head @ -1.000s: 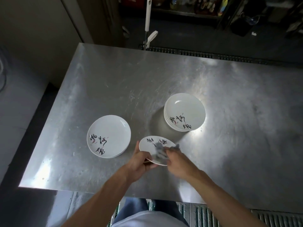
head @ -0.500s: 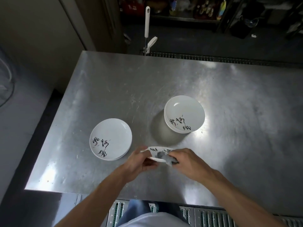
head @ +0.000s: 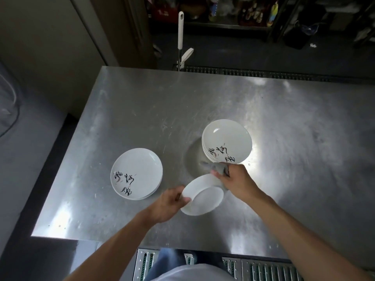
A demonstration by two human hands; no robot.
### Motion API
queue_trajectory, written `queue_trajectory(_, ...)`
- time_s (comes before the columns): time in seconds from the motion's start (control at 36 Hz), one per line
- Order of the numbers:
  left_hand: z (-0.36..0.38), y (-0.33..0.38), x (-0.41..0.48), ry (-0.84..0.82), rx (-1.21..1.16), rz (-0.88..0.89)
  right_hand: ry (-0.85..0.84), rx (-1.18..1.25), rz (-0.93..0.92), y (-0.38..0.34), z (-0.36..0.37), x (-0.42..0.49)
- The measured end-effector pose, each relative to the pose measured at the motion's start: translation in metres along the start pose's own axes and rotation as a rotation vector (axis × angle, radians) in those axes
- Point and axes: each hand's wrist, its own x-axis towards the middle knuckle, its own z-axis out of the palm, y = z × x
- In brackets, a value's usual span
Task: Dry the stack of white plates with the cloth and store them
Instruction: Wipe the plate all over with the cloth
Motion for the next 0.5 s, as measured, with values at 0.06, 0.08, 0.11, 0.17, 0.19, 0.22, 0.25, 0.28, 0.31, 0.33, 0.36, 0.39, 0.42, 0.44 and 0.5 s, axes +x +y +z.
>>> queue_trajectory(0.06,0.009,-0.002,-0.008,-0.014,-0.196,-0.076,0.066,-0.068,0.033,0.006,0.01,-0.01)
queue_trajectory(0.08,0.014,-0.004,-0.011,-0.009,-0.27,-0.109,0.1,-0.139,0.066,0.014,0.016,-0.015)
queue_trajectory(0.11,0.019,-0.007,-0.013,0.005,-0.32,-0.13,0.129,-0.195,0.096,0.024,0.023,-0.021)
queue_trajectory(0.17,0.026,-0.013,-0.016,0.053,-0.416,-0.17,0.135,-0.212,0.107,0.039,0.038,-0.034)
queue_trajectory(0.19,0.028,-0.016,-0.017,0.075,-0.467,-0.195,0.104,-0.211,0.083,0.045,0.046,-0.04)
queue_trajectory(0.22,0.03,-0.02,-0.017,0.089,-0.512,-0.221,0.055,-0.227,0.051,0.05,0.054,-0.044)
queue_trajectory(0.25,0.033,-0.023,-0.017,0.096,-0.549,-0.248,0.006,-0.256,0.026,0.056,0.061,-0.048)
queue_trajectory(0.28,0.036,-0.027,-0.016,0.098,-0.568,-0.274,-0.026,-0.293,0.02,0.06,0.068,-0.05)
queue_trajectory(0.31,0.039,-0.031,-0.015,0.099,-0.586,-0.299,-0.035,-0.323,0.043,0.065,0.074,-0.051)
queue_trajectory(0.33,0.041,-0.034,-0.014,0.099,-0.602,-0.321,-0.028,-0.333,0.089,0.067,0.08,-0.05)
queue_trajectory(0.36,0.043,-0.035,-0.013,0.101,-0.621,-0.34,-0.02,-0.327,0.134,0.066,0.086,-0.048)
queue_trajectory(0.39,0.044,-0.037,-0.011,0.108,-0.639,-0.356,-0.026,-0.32,0.157,0.064,0.09,-0.045)
queue_trajectory(0.42,0.044,-0.038,-0.009,0.117,-0.66,-0.367,-0.05,-0.326,0.148,0.062,0.093,-0.043)
queue_trajectory(0.44,0.044,-0.039,-0.007,0.128,-0.68,-0.373,-0.089,-0.351,0.111,0.059,0.095,-0.042)
queue_trajectory(0.5,0.04,-0.041,-0.002,0.147,-0.705,-0.378,-0.184,-0.414,-0.017,0.056,0.097,-0.043)
